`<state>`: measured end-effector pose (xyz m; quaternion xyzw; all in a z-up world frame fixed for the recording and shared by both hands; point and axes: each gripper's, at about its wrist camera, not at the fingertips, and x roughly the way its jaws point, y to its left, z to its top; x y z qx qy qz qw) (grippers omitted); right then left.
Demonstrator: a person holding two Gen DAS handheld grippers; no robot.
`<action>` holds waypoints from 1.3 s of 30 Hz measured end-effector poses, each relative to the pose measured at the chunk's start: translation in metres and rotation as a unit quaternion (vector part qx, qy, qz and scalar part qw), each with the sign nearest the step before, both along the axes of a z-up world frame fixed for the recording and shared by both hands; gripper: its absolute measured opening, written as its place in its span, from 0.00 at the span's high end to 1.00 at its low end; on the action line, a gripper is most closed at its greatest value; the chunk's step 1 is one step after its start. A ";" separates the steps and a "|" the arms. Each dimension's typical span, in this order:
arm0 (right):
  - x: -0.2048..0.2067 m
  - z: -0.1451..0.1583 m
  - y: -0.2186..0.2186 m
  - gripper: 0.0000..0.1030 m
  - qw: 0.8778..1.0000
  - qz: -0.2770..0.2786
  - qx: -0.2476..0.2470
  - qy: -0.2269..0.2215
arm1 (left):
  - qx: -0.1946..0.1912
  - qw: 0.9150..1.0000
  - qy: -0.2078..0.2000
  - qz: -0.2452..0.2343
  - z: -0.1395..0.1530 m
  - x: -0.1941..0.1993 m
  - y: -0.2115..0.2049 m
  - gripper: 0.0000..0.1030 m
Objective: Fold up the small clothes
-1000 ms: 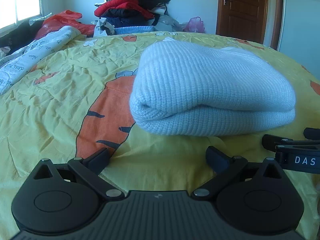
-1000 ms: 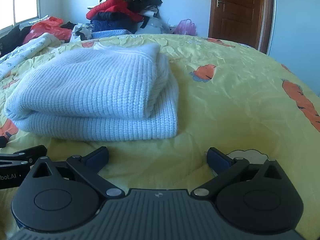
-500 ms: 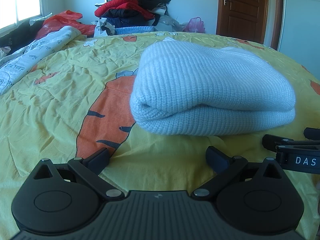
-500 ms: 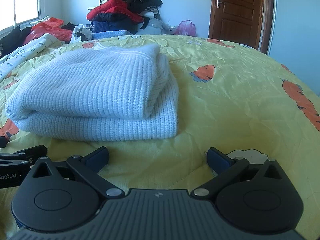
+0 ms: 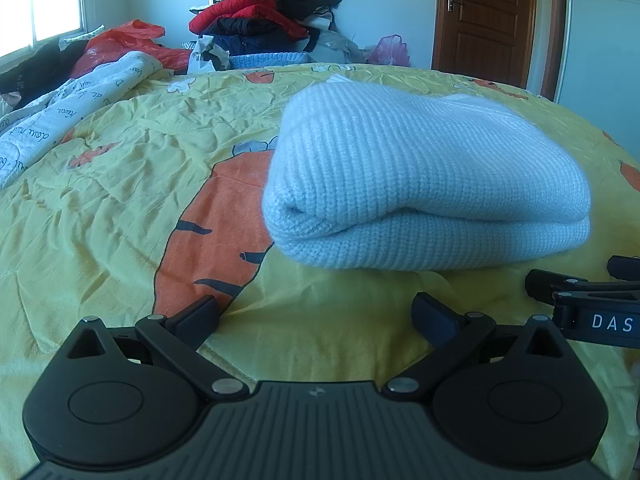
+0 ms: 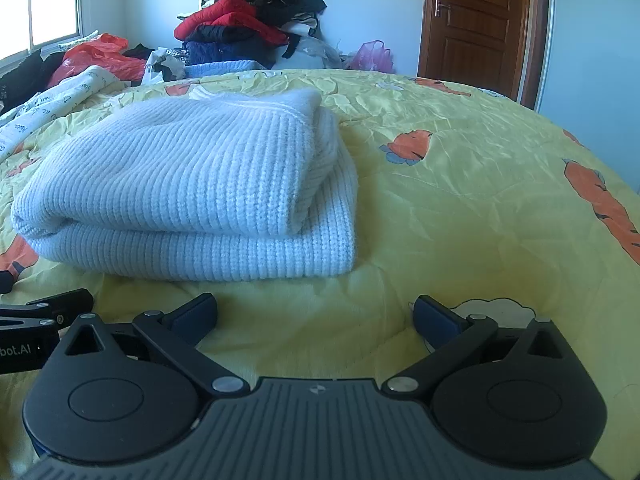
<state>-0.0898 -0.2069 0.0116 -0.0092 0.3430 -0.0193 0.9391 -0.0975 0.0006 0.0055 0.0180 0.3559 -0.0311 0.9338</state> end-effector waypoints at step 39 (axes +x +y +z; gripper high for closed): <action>-0.021 0.023 -0.001 0.00 1.000 0.022 0.002 0.007 | -0.027 0.999 0.005 0.021 0.033 -0.024 0.013 0.00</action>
